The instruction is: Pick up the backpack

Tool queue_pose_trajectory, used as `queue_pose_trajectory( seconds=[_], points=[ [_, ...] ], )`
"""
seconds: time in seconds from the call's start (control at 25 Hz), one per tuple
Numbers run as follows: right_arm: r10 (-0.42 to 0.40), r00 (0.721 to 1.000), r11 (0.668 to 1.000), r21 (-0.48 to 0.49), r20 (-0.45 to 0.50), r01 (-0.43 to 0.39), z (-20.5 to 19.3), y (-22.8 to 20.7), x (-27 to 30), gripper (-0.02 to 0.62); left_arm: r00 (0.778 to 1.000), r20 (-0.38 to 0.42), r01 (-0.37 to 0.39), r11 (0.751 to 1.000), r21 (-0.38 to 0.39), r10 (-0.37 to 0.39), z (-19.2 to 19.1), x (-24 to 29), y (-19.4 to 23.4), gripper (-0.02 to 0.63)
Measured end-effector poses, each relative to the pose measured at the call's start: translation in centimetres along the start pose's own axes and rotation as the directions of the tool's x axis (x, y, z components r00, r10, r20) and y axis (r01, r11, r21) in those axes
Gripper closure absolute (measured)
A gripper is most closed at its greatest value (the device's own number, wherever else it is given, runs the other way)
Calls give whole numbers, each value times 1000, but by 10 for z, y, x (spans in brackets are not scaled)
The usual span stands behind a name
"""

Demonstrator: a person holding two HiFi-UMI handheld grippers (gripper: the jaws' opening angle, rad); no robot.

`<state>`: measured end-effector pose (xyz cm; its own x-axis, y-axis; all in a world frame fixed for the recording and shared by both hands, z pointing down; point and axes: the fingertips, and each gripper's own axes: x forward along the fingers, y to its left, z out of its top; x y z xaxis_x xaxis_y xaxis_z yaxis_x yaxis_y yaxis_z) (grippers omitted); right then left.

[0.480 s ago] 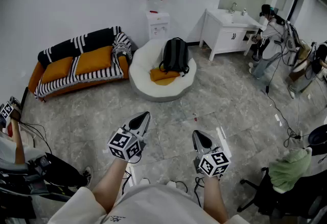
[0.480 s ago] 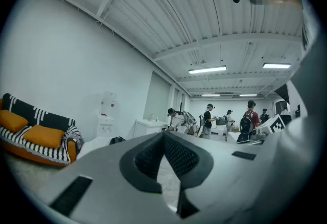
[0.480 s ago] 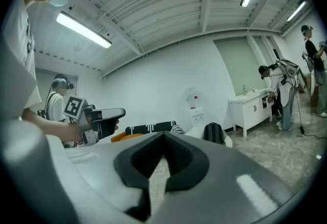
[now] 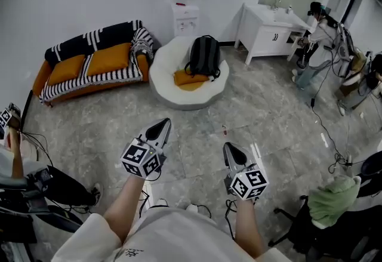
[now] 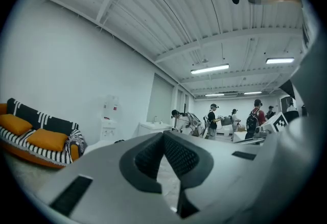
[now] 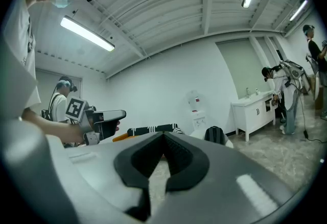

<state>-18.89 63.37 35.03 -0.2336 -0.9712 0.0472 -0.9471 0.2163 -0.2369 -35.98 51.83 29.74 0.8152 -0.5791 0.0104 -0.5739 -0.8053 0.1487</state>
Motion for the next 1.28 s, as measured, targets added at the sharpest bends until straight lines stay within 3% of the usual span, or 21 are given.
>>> queue_pose_trajectory(
  seconds=[0.36,0.76,1.08,1.28],
  points=[
    [6,1000,1000,-14,22,-6,17,-22,-9,592,1000,4,-5,999,36,4,5,15,-25,617],
    [3,1000,1000,-8,-3,-3,13,-37,1,592,1000,-13,-20,999,35,20,-3,36,-16,617],
    [-38,999,999,-17,-13,37,18,-58,31,592,998,-8,59,998,19,-59,-3,80,1,615],
    [-71,997,997,-8,-37,71,18,-78,71,592,995,-27,94,996,-1,-94,-9,123,36,617]
  ],
)
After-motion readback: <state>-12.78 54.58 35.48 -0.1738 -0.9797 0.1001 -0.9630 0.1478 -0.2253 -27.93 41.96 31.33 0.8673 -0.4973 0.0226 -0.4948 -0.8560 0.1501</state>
